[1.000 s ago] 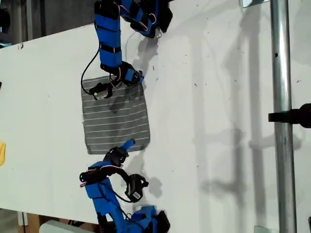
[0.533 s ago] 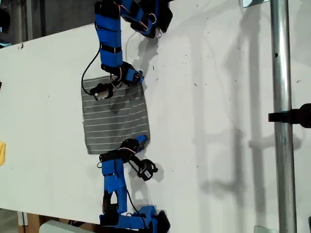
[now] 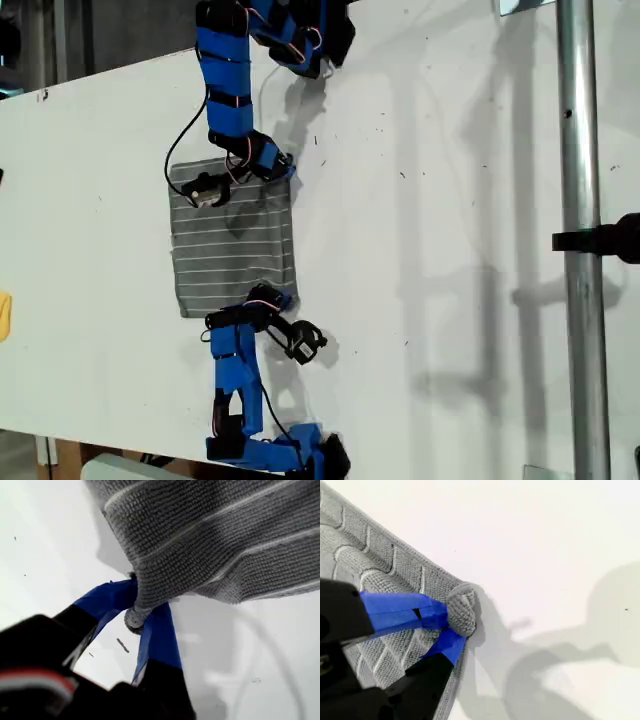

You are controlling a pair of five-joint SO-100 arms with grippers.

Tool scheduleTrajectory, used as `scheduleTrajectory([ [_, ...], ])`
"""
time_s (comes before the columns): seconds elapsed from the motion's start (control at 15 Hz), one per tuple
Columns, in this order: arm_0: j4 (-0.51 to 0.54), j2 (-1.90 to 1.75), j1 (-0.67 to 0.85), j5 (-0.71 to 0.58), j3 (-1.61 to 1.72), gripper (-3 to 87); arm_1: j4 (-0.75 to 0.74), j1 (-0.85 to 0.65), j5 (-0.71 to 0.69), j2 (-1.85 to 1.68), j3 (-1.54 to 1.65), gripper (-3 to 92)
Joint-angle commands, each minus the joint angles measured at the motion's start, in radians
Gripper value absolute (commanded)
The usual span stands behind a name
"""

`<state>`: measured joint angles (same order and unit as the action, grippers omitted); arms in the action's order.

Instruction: Grasp corners of a towel and fold twice.

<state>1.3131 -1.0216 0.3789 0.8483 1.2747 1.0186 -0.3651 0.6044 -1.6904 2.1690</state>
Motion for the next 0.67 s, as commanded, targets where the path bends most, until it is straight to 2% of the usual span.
scheduleTrajectory([
  [0.0,0.084,-0.044,-0.038,0.026,-0.077,-2.8,0.054,0.034,0.041,-0.104,-0.026,-0.3],
  [0.33,0.196,-0.288,-0.273,0.215,-0.043,-2.8,0.196,0.272,0.227,-0.36,-0.032,-0.3],
  [0.6,0.199,-0.485,-0.5,0.465,0.098,-2.8,0.232,0.551,0.383,-0.377,-0.103,-0.3],
])
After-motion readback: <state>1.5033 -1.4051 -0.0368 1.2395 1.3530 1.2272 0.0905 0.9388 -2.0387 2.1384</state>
